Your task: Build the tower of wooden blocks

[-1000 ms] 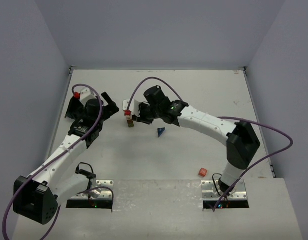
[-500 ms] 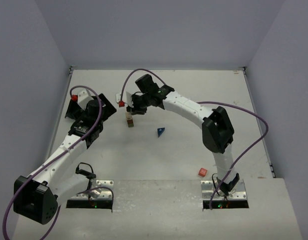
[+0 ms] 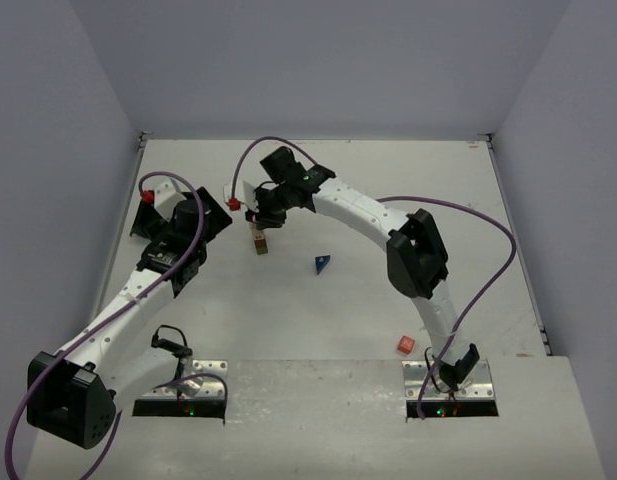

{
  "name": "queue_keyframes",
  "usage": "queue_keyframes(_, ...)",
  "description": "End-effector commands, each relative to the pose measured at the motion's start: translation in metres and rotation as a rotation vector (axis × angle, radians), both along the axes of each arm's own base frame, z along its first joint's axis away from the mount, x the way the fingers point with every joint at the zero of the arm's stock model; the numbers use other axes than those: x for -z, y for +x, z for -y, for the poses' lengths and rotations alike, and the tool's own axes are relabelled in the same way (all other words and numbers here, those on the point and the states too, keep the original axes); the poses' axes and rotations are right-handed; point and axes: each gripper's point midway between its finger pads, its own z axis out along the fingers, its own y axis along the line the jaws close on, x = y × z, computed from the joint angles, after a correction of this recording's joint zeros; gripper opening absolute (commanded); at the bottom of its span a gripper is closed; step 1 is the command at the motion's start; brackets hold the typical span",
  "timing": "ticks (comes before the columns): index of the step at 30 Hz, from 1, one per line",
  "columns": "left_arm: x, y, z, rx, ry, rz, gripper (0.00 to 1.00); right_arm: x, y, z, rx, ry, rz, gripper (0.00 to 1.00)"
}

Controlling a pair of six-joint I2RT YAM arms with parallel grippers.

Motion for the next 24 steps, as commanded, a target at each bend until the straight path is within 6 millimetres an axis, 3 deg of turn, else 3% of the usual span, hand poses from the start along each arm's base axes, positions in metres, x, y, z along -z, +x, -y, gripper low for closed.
queue_keyframes(1,-0.021,0.007,-0.004,-0.031,-0.02,0.068,1.0,-0.021,0.009,-0.013,0.008,0.042,0.023,0.3)
queue_keyframes(24,-0.017,0.012,-0.001,-0.021,-0.022,0.059,1.0,0.007,0.006,-0.012,0.078,-0.086,0.027,0.34)
